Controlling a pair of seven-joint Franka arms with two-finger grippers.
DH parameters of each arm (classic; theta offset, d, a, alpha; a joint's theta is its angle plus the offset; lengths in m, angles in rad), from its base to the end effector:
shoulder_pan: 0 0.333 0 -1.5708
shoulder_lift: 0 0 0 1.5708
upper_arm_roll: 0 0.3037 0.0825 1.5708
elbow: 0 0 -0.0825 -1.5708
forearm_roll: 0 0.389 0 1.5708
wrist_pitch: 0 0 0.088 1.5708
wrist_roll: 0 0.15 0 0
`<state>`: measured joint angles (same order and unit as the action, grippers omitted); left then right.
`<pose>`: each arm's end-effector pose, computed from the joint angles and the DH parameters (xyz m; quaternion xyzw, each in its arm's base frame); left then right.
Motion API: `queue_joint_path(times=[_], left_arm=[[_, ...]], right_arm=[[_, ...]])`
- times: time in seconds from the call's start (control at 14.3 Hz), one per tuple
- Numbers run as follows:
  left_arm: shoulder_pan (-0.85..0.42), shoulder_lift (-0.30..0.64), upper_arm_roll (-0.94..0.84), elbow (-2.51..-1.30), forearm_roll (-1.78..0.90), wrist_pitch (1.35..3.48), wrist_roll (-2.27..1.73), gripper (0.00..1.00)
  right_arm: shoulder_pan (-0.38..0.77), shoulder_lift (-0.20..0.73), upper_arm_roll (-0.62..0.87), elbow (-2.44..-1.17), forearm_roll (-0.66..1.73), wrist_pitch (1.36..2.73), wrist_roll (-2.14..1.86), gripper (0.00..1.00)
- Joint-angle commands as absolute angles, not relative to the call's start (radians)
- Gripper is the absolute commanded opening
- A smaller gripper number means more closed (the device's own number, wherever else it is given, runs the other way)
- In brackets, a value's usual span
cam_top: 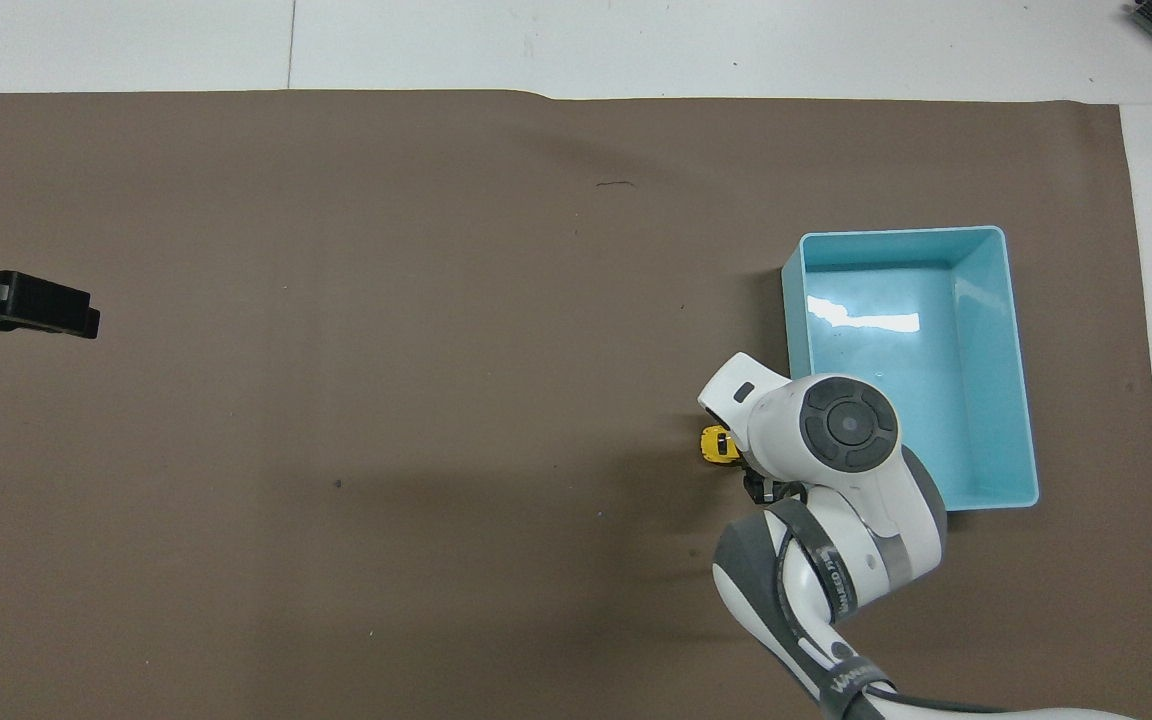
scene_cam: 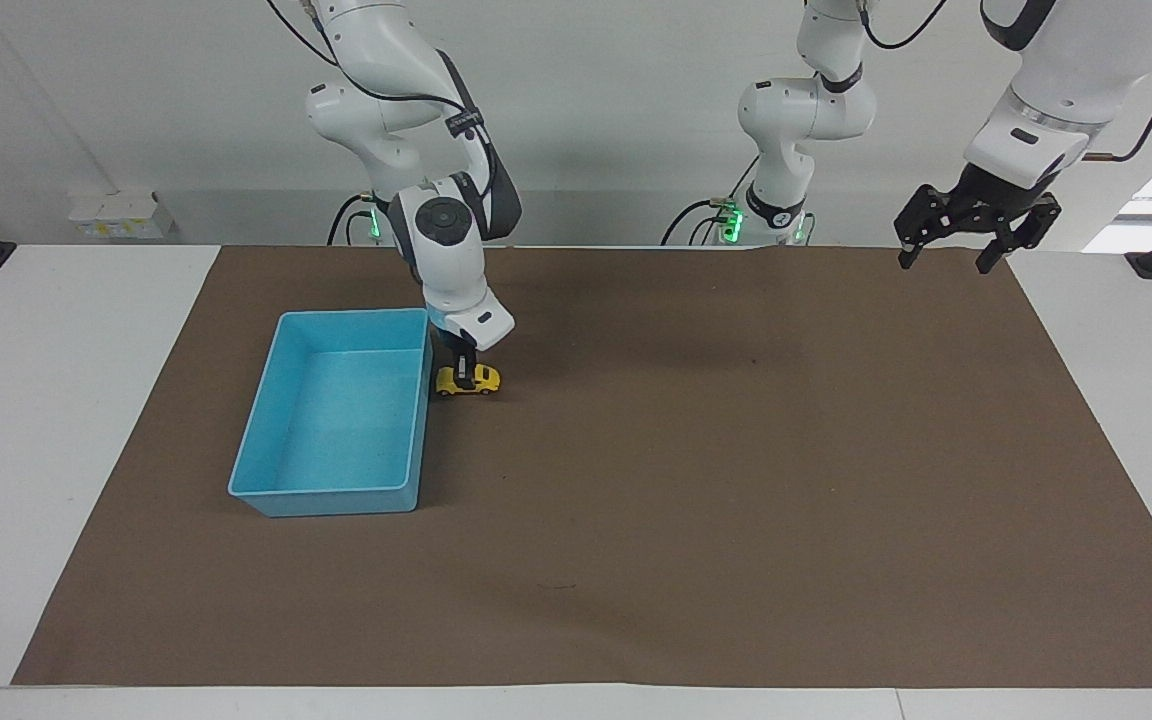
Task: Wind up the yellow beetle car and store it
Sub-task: 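Grasp the yellow car with the right gripper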
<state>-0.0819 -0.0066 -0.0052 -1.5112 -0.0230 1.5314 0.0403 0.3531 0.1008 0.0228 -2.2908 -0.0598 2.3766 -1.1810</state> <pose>0.5528 -0.0518 0.5977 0.9978 -0.0643 0.0131 0.0118 0.4882 0.1902 0.2472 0.6965 0.7173 -0.0145 0.0149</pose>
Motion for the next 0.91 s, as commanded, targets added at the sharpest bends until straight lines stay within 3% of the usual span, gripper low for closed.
queue_joint_path(times=[0.0,0.56,0.84], left_arm=[[-0.071,-0.021,-0.012,-1.523,-0.026,1.52,0.034,1.0],[-0.071,-0.021,-0.012,-1.523,-0.026,1.52,0.034,1.0],[-0.071,-0.021,-0.012,-1.523,-0.026,1.52,0.034,1.0]], right_arm=[[0.348,0.126,0.023,-2.257,-0.074,2.382,-1.187,0.0],[0.351,0.169,0.023,-2.106,-0.061,2.289,-1.177,0.0],[0.344,0.167,0.025,-1.965,-0.054,2.128,-1.177,0.0]])
